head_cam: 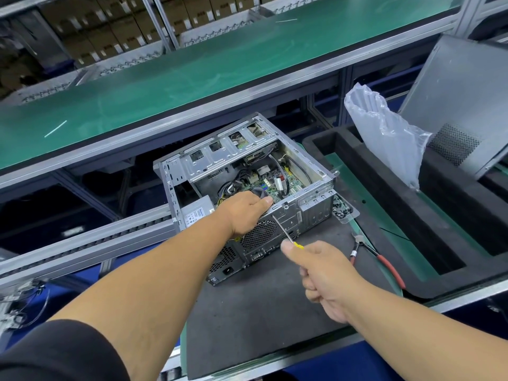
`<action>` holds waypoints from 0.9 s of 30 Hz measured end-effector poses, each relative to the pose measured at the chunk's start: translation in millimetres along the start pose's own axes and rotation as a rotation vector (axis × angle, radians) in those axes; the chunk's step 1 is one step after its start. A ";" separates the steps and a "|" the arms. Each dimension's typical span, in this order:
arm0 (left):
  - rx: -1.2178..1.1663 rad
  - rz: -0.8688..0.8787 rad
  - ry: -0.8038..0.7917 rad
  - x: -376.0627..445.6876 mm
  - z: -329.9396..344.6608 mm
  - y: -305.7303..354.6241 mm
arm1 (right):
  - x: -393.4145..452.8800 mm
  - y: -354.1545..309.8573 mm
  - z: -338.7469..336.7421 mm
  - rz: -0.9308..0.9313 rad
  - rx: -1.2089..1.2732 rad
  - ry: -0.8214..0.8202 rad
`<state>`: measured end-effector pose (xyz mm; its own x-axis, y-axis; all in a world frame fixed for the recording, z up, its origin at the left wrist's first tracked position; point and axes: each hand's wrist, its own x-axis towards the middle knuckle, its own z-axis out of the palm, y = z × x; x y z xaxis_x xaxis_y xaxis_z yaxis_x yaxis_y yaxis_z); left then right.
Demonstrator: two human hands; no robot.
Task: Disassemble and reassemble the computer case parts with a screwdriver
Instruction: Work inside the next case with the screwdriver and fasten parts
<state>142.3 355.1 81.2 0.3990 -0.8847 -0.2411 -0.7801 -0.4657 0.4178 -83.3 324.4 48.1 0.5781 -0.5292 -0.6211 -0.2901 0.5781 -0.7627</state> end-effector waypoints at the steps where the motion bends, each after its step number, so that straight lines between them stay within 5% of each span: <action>1: 0.000 -0.001 0.001 -0.1 -0.2 0.2 | -0.2 0.7 0.3 -0.022 -0.001 0.009; 7: -0.013 -0.013 0.007 0.8 0.6 -2.8 | -3.3 -4.2 1.3 0.126 -0.053 -0.024; 14: -0.021 -0.026 0.002 1.6 0.4 -2.1 | -0.5 -8.7 -2.6 0.027 0.040 0.017; 20: -0.028 -0.029 0.004 1.4 0.9 -3.9 | -1.5 -11.2 -3.7 0.136 -0.015 -0.007; 27: -0.035 -0.019 0.013 -0.7 -0.7 -1.5 | -0.8 0.5 0.9 -0.051 -0.025 0.019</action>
<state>143.5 356.4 81.3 0.4201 -0.8757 -0.2380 -0.7549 -0.4828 0.4439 -83.2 325.7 48.4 0.5780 -0.5692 -0.5847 -0.2798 0.5349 -0.7973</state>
